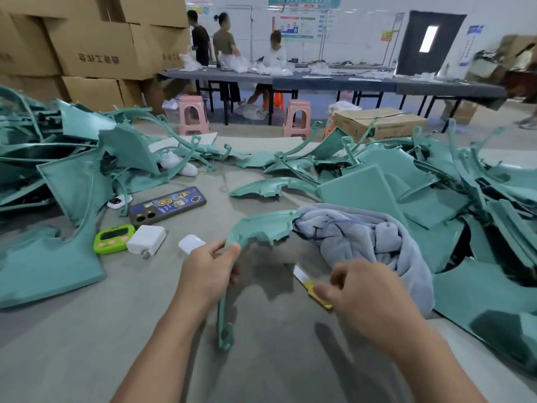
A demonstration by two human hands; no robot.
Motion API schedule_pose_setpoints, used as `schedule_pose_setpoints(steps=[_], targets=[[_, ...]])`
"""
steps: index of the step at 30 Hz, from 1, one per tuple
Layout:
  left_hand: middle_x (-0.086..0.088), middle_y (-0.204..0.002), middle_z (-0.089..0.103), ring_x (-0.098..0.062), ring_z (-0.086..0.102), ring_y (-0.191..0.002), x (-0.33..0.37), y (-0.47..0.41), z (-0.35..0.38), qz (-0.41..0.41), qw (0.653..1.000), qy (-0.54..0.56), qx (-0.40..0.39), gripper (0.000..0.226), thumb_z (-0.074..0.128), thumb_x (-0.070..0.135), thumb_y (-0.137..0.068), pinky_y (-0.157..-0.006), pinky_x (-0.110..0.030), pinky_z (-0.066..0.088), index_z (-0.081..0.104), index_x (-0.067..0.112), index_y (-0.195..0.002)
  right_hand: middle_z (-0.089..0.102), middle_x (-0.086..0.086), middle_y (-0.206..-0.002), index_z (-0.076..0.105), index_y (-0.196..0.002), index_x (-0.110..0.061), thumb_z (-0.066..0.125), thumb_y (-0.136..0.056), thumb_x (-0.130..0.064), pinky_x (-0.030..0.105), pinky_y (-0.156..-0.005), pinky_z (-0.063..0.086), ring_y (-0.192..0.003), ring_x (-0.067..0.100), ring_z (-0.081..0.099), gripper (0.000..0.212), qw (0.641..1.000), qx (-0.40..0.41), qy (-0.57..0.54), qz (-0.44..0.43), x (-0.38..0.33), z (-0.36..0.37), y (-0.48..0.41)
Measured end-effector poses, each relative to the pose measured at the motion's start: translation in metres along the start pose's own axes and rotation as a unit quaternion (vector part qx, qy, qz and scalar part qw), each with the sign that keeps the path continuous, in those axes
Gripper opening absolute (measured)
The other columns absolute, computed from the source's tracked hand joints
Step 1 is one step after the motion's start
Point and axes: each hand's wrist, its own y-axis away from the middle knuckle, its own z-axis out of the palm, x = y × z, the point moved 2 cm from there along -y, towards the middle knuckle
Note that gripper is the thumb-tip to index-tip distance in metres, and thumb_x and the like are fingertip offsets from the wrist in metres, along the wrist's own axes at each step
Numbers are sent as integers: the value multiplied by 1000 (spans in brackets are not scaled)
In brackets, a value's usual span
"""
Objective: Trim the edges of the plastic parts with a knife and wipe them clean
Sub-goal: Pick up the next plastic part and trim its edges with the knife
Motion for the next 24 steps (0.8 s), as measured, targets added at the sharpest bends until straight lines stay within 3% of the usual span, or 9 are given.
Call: schedule_pose_setpoints(steps=[3,8,12,14,16,17,20,22,24], targets=[[-3,-62,66,-16,52,-44,6,2,6,-44,992,118,-20,20,53,11,-100,-42,-24,45,72,17,-100,56,-12,-83,53,-83,-28,65,-81,-59,33,-61,39,-76,12,54,33,997,-48,58,-7,-6,7,6],[-3,-57,53,-13,32,-40,10,-1,-6,-32,994,103,-13,23,52,8,-96,-37,-16,24,72,13,-88,59,-11,-90,56,-89,-30,61,-89,-45,34,-70,45,-86,17,57,17,998,-44,37,-4,-9,13,0],[2,-49,49,-13,35,-42,13,-3,-35,59,998,-25,5,24,59,30,-96,-42,-22,29,76,47,-95,59,-10,-80,52,-77,-30,61,-87,-34,32,-61,41,-74,10,54,14,997,-73,12,1,1,14,-5],[5,-47,54,-12,46,-45,12,-3,-49,93,986,-134,35,21,54,44,-94,-45,-24,37,76,43,-91,59,-8,-76,51,-75,-28,59,-87,-27,33,-60,41,-72,12,54,15,997,-71,-5,-4,5,13,-6],[3,-57,60,-23,59,-63,8,0,-57,104,941,-310,87,37,40,49,-92,-53,-31,42,70,30,-82,57,-5,-67,49,-73,-23,62,-86,-19,36,-60,43,-67,16,52,19,998,-31,-57,-7,9,10,-7],[2,-67,63,-31,59,-74,8,3,-55,99,919,-364,115,37,37,44,-93,-59,-35,43,70,28,-88,56,-4,-64,48,-72,-21,64,-86,-17,36,-60,43,-64,17,51,22,996,1,-90,-1,11,9,-8],[-8,-113,71,-36,60,-107,18,14,-37,101,923,-323,181,36,45,23,-97,-83,-42,47,68,29,-125,58,-3,-62,47,-72,-20,67,-88,-16,24,-54,39,-58,13,49,26,984,55,-164,32,14,9,-12],[-6,-130,67,-30,55,-122,27,26,-21,179,919,-304,176,51,50,16,-81,-100,-42,45,67,19,-129,61,-6,-62,49,-75,-21,67,-88,-14,21,-53,40,-55,12,49,23,977,62,-199,34,11,14,-14],[-8,-138,63,-31,51,-131,28,31,-5,251,881,-373,149,65,55,12,-64,-108,-45,41,67,12,-128,65,-8,-62,51,-77,-22,66,-88,-11,20,-49,40,-53,13,53,21,972,61,-224,29,8,17,-13]])
